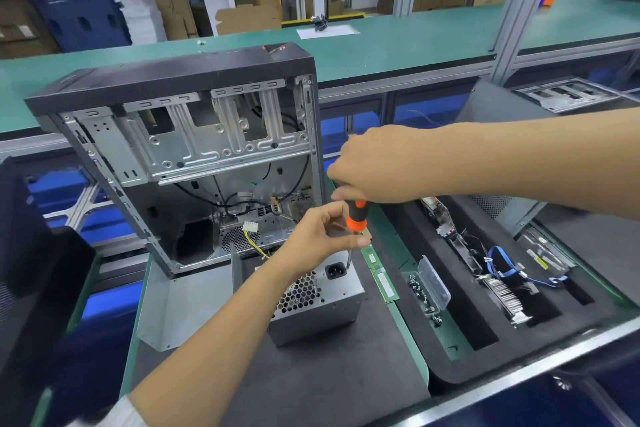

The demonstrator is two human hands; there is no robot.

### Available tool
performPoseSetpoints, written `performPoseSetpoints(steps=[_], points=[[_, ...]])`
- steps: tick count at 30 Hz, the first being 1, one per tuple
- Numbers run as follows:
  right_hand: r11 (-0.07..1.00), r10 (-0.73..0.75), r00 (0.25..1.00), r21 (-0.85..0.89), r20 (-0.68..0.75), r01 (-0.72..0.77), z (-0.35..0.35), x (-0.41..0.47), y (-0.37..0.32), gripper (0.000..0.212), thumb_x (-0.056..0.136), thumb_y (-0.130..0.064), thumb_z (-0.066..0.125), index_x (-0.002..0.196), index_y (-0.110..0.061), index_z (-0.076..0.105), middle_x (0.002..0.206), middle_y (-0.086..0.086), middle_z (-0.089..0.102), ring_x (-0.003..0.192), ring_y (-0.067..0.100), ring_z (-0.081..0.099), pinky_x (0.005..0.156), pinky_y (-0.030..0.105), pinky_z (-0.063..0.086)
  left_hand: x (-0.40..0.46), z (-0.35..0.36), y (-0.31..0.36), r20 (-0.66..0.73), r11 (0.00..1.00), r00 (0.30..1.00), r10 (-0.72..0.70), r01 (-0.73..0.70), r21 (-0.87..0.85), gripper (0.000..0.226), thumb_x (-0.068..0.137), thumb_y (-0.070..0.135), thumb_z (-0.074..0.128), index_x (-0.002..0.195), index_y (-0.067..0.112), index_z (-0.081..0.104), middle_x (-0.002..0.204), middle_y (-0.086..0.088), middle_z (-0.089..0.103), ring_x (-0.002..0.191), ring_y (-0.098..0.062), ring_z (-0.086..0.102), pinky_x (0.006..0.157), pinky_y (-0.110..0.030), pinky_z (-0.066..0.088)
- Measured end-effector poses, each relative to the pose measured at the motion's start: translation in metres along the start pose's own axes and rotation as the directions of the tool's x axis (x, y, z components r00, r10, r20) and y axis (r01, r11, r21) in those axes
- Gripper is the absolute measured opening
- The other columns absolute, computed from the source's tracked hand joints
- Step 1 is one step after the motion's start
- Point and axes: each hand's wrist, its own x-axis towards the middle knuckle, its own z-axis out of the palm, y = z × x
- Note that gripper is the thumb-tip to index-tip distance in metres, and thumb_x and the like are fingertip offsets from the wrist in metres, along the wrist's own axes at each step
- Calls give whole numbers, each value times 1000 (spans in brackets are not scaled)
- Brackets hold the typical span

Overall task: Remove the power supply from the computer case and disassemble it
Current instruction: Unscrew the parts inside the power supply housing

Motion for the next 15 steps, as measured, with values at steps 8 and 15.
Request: performPoseSetpoints(steps=[8,15], points=[[977,92,995,190,39,-97,-7,-1,7,67,76,-76,47,104,-15,53,86,0,45,68,16,54,54,31,41,0,-6,4,-39,1000,999,19,-18,8,25,79,7,78,81,31,77,84,-2,73,87,-8,67,83,-18,48],[980,-88,989,187,118,65,-7,2,11,5,96,-24,49,95,-23,45,84,-5,38,89,24,51,64,33,42,3,-14,2,71,994,997,2,-9,108,11,87,10,71,97,12,76,106,-8,66,102,-18,63,93,-28,50]])
